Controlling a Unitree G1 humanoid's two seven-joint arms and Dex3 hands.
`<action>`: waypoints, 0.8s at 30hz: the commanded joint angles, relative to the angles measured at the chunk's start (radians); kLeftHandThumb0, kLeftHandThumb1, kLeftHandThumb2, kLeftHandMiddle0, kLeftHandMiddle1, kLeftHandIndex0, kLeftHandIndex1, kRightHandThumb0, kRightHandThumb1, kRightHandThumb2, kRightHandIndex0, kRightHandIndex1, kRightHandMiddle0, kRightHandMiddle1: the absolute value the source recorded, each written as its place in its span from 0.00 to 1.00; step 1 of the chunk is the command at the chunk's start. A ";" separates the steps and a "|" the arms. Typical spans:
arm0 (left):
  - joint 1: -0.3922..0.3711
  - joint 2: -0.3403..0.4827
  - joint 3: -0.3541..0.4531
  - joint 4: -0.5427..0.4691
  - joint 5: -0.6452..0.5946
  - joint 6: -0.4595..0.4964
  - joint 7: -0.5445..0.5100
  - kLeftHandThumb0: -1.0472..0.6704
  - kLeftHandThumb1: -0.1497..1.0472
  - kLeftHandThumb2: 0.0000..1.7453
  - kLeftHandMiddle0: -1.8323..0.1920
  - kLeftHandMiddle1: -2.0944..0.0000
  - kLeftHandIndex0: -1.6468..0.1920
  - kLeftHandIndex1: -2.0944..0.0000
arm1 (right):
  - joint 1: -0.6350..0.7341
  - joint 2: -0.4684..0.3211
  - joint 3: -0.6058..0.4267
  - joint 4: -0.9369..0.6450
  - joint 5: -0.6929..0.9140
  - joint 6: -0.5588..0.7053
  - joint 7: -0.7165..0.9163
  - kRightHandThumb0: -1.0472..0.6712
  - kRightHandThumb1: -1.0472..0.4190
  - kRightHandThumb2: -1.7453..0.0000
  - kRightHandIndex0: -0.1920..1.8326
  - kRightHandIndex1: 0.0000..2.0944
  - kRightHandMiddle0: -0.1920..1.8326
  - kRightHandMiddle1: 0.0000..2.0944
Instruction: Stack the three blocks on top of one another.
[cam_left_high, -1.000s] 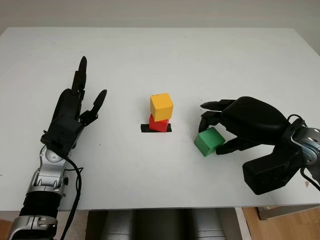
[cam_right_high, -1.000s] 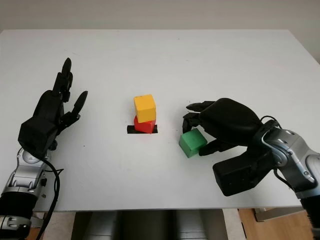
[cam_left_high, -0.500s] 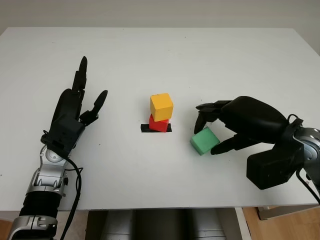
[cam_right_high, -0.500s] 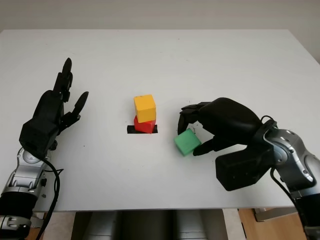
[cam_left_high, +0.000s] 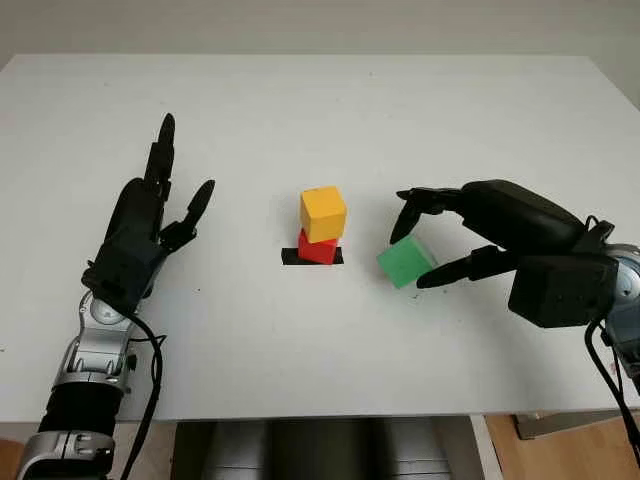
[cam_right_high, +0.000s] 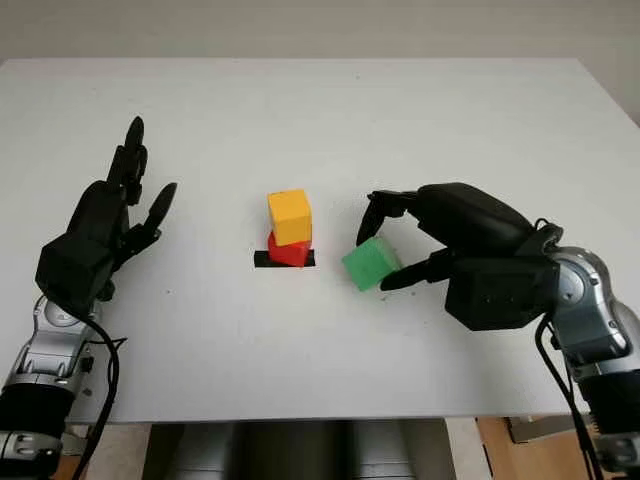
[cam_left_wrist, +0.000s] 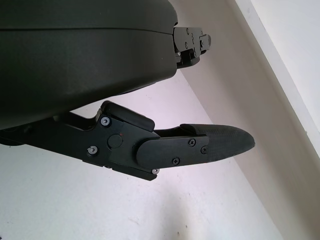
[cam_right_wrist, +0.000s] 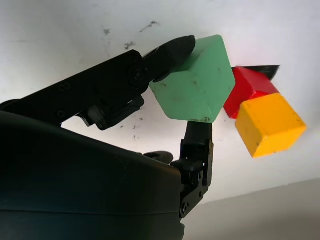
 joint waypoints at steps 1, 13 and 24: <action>0.007 0.009 0.006 -0.001 0.002 -0.008 0.004 0.15 1.00 0.28 0.94 0.97 0.96 0.98 | -0.025 0.016 -0.034 -0.002 0.052 0.056 0.023 0.39 0.08 0.97 0.23 0.00 0.26 0.74; 0.006 0.012 0.006 -0.001 0.009 -0.008 0.010 0.16 1.00 0.28 0.94 0.97 0.96 0.97 | -0.149 0.121 -0.146 -0.007 0.290 0.374 0.047 0.36 0.07 0.97 0.20 0.00 0.24 0.79; 0.007 0.013 0.007 -0.005 -0.001 -0.005 -0.006 0.16 1.00 0.28 0.95 0.98 0.97 0.98 | -0.290 0.259 -0.201 -0.028 0.474 0.672 -0.007 0.37 0.03 0.96 0.16 0.00 0.18 0.90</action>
